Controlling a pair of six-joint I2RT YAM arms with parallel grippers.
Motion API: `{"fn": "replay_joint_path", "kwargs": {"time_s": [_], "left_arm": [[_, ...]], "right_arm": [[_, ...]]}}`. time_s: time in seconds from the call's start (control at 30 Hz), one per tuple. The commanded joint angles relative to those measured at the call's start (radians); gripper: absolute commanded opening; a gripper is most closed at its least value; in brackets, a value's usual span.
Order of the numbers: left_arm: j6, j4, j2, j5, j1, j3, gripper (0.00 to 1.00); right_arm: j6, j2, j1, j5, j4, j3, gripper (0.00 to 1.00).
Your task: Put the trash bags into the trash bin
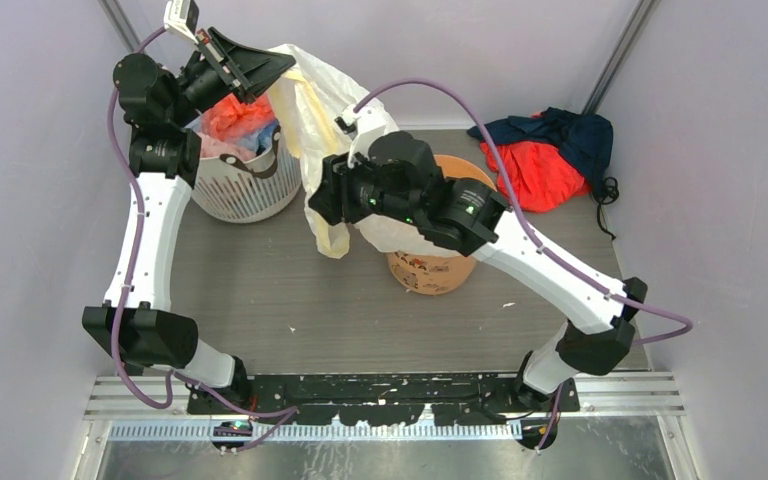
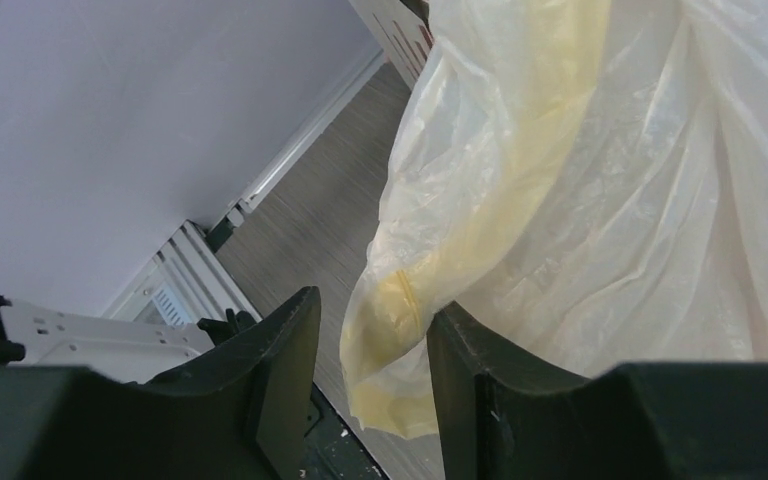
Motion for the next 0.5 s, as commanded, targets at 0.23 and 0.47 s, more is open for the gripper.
{"fn": "replay_joint_path", "kwargs": {"time_s": [0.23, 0.47], "left_arm": [[-0.005, 0.032, -0.007, -0.010, 0.003, 0.050, 0.00], [-0.026, 0.052, -0.005, -0.018, 0.002, 0.051, 0.01]], "right_arm": [[0.110, 0.009, 0.007, 0.021, 0.151, -0.009, 0.45], [0.231, -0.082, 0.015, 0.088, 0.411, -0.241, 0.45]]}}
